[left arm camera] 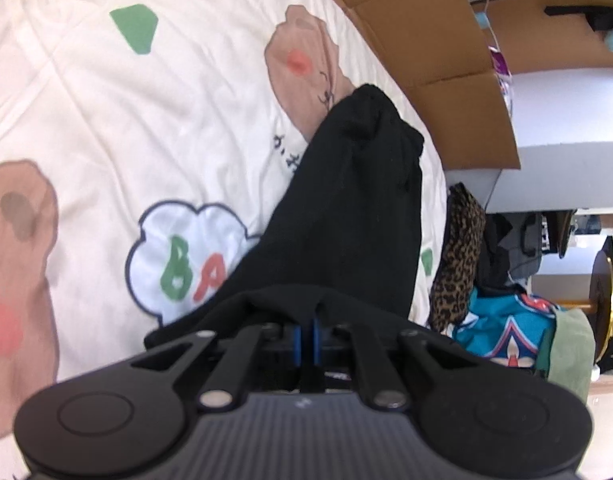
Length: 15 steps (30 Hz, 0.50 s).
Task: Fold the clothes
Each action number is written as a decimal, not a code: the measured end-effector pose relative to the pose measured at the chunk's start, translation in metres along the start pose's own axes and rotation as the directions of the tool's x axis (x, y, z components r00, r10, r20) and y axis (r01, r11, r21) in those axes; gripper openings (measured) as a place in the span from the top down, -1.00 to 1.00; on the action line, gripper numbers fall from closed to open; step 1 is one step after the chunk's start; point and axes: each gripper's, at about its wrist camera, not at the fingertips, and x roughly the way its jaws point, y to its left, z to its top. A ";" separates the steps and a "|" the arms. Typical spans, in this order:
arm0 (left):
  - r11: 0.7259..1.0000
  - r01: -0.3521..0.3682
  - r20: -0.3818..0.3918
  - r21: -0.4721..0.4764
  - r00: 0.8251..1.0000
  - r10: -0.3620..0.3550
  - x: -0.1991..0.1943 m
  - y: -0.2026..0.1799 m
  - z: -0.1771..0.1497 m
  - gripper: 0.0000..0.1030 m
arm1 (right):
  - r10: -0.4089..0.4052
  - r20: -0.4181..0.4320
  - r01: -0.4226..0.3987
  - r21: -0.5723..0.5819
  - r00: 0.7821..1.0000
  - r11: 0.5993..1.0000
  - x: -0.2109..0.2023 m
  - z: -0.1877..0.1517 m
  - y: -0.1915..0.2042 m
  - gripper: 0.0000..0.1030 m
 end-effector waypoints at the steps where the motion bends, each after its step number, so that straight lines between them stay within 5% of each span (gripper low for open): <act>1: 1.000 0.002 0.006 0.000 1.000 -0.002 0.002 0.000 0.004 0.89 | -0.001 0.003 0.001 -0.001 1.000 1.000 0.002 0.003 0.000 0.93; 15: 0.998 0.038 0.099 -0.048 0.995 -0.033 0.020 0.006 0.035 0.89 | -0.029 0.046 0.029 0.006 0.999 1.000 0.029 0.035 -0.004 0.93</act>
